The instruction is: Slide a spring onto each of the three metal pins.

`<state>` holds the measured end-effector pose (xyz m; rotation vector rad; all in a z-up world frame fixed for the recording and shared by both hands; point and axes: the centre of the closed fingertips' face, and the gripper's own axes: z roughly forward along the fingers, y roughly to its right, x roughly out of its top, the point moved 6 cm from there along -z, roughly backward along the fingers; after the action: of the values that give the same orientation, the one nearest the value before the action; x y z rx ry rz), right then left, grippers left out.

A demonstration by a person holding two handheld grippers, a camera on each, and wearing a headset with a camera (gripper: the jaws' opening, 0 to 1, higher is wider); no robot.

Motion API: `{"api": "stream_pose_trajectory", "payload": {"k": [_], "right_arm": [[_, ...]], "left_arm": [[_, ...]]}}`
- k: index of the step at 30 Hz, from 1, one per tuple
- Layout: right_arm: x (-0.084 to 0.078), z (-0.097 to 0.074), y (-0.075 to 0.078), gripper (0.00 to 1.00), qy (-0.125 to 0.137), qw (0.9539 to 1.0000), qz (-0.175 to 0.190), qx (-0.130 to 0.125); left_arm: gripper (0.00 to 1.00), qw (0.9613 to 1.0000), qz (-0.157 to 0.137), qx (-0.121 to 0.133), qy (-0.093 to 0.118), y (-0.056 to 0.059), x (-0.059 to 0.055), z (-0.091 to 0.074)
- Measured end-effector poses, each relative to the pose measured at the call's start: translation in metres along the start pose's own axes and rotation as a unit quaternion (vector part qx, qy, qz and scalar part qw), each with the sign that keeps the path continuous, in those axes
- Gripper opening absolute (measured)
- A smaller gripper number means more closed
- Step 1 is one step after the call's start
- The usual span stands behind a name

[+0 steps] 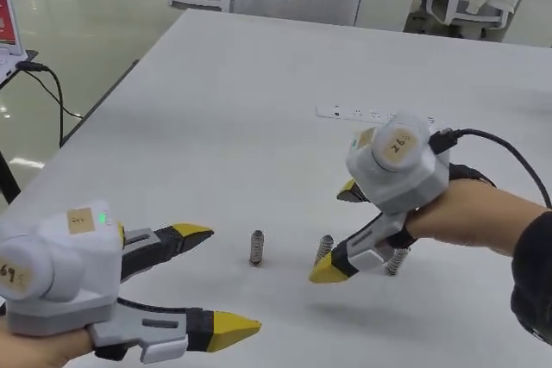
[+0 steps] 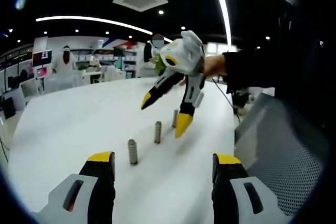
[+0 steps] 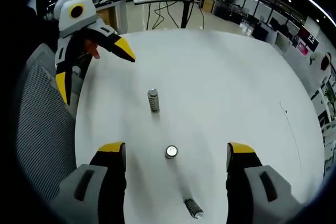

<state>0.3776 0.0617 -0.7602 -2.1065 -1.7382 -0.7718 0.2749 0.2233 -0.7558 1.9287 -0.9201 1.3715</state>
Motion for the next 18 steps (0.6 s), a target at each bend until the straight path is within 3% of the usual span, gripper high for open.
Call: {"api": "stream_pose_trajectory", "payload": {"k": [8,12,18], "right_arm": [[-0.015,-0.017,0.005,0.80,0.035,0.9984,0.030,-0.032],[-0.020,-0.027,0.007,0.80,0.073,0.9946,0.058,-0.047],[-0.034,-0.036,0.005,0.81,0.087,0.9921,0.068,-0.059]], "left_arm": [[0.73,1.0000,0.003,-0.008,-0.003,0.000,0.001,0.006],[0.73,0.9999,0.005,-0.011,-0.005,0.000,0.002,0.008],[0.74,0.9999,0.006,-0.011,-0.004,-0.001,0.004,0.010]]}}
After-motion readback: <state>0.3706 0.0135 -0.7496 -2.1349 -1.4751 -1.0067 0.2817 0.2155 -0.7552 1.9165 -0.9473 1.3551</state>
